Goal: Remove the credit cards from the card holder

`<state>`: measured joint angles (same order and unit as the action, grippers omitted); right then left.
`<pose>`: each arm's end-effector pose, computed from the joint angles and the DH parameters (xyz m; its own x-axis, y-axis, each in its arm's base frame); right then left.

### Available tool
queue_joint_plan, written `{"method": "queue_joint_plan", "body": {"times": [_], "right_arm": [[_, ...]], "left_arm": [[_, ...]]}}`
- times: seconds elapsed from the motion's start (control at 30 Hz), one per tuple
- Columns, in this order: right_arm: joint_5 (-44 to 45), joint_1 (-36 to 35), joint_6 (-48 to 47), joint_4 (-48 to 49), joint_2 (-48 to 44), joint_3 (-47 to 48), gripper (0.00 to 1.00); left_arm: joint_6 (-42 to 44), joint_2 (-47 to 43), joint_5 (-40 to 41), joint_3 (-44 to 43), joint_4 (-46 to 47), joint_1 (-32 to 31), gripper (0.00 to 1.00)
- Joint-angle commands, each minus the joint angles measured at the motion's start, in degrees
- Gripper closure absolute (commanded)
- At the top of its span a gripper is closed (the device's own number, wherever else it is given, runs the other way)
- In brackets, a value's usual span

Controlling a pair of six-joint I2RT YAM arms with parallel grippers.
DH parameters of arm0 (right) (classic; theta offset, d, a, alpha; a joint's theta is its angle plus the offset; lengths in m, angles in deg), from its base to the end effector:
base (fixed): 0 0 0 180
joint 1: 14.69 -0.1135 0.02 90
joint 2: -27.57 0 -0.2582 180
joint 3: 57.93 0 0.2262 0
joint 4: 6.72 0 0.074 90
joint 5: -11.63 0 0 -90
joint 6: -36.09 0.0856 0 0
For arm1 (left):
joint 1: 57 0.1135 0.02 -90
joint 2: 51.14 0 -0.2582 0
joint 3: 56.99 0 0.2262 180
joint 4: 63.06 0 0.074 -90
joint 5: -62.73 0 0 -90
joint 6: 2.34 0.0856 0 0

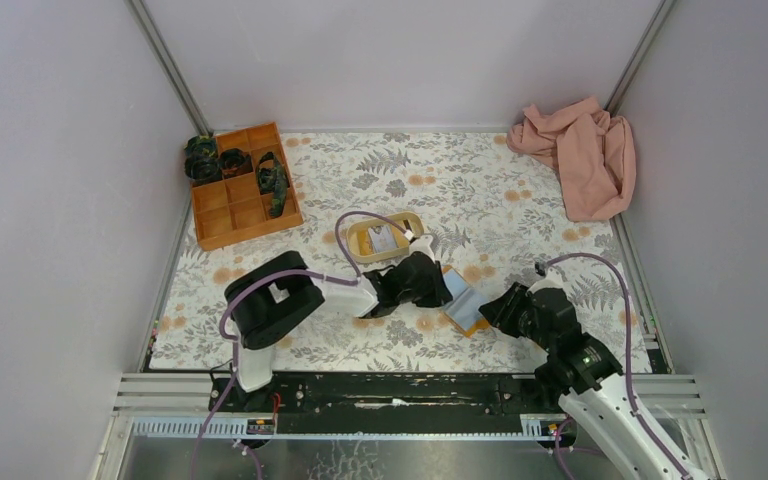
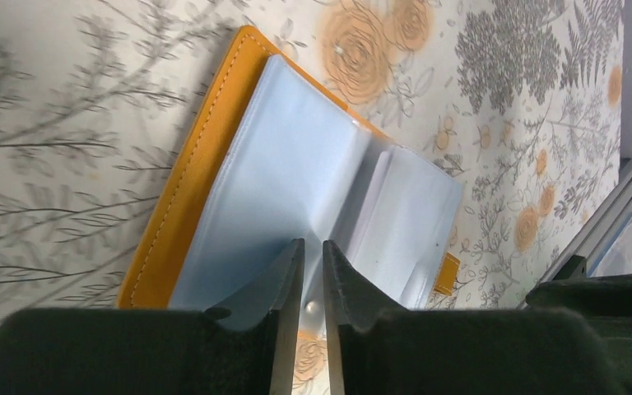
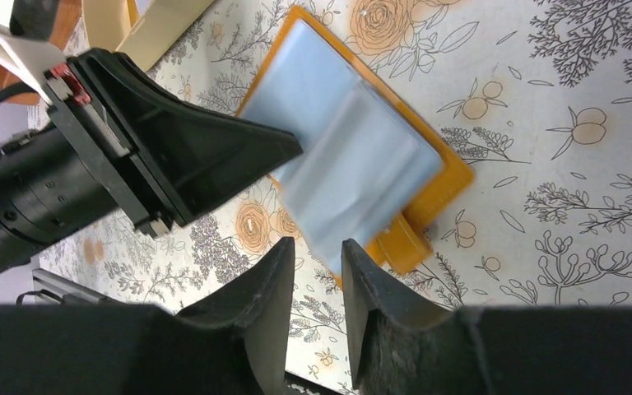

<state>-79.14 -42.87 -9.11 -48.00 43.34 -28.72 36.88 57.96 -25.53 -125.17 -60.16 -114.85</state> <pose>0.1164 0.0637 0.1617 -0.6322 0.4606 -0.6230 -0.0524 0.7768 0.6275 0.2156 -0.3382 0.1110 -0.8530 -0.0980 -0.5126 0.2731 0.7531 -0.5985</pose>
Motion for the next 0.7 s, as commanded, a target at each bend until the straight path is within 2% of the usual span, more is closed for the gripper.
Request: {"method": "queue_joint_plan", "body": {"times": [0.0, 0.3, 0.47, 0.67], "right_arm": [[-1.42, -0.38, -0.98, 1.47, 2.31, -0.14, 0.64], [-7.17, -0.43, 1.25, 14.76, 8.71, -5.03, 0.67], [-8.58, -0.39, 0.73, 19.01, 13.59, -4.61, 0.66], [-9.0, -0.34, 1.43, 21.3, 14.33, -5.28, 0.66]], "left_arm": [[0.79, 1.47, 1.9, 5.71, -6.73, 3.12, 0.78], [-1.34, -0.73, -0.32, 7.61, -4.12, 2.43, 0.78], [-1.69, -1.08, -0.37, 8.31, -3.96, 2.06, 0.78], [-1.77, -0.14, -1.16, 7.87, -3.25, 2.03, 0.77]]}}
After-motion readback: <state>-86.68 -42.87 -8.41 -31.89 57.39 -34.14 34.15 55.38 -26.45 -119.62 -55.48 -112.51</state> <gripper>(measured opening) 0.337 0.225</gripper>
